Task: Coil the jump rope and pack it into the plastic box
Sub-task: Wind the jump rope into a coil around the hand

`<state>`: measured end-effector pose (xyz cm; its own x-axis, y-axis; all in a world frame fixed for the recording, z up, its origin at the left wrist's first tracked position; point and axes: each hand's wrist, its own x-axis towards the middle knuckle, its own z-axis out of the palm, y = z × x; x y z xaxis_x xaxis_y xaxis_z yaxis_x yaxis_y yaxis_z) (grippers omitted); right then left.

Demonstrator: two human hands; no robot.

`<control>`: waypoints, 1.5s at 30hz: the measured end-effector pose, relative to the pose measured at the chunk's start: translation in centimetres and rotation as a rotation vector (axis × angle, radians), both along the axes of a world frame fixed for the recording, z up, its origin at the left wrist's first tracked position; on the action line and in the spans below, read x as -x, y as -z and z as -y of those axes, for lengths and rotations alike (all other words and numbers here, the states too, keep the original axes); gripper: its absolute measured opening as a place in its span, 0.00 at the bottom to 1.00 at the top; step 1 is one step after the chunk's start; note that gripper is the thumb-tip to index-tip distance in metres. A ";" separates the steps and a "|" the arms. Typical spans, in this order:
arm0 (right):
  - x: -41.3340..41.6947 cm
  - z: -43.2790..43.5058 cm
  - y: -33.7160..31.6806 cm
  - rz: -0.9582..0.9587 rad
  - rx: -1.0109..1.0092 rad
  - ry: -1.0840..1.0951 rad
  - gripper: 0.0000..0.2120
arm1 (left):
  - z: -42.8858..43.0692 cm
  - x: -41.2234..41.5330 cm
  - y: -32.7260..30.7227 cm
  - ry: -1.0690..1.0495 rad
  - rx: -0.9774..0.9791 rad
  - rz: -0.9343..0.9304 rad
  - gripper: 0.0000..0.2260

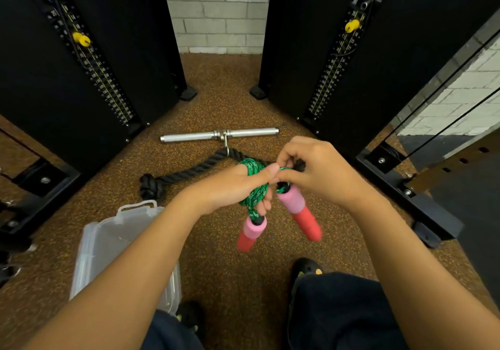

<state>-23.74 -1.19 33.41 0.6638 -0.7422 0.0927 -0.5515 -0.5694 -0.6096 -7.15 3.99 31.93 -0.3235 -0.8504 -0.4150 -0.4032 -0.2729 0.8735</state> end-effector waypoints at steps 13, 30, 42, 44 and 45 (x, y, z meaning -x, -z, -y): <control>-0.3 -0.7 -1.0 0.138 -0.709 -0.254 0.24 | -0.5 -1.2 -1.1 0.213 -0.167 -0.551 0.10; -1.7 -1.2 -0.2 0.267 -0.595 -0.112 0.13 | 0.1 -1.4 -2.0 -0.057 -0.180 -0.409 0.07; -2.6 -1.8 -0.6 0.268 -0.456 -0.126 0.12 | 0.0 -4.1 -2.1 0.137 -0.297 -0.502 0.13; -2.6 -1.8 -0.7 0.276 -0.450 -0.122 0.11 | 0.1 -3.9 -2.1 0.088 -0.345 -0.541 0.17; -2.6 -1.8 -0.7 0.280 -0.445 -0.119 0.11 | 0.2 -3.8 -2.2 0.054 -0.371 -0.565 0.20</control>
